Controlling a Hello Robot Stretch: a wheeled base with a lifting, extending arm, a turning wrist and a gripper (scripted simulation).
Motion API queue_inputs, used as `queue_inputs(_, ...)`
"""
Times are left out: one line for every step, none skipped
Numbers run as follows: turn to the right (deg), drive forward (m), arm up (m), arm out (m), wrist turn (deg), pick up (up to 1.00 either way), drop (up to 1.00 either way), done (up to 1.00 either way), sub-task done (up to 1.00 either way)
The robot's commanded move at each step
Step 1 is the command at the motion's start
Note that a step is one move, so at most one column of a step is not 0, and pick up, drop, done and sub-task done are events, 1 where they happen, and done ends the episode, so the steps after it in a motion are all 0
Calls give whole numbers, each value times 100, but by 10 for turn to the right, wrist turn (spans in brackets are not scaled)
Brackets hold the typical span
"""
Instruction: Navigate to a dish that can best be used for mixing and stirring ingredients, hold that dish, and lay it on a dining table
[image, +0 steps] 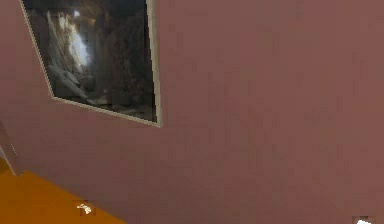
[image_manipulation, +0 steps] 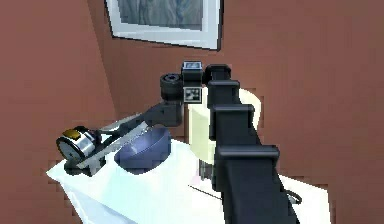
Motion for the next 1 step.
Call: queue_inputs(0, 0, 0, 0, 360, 0, 0, 0, 0)
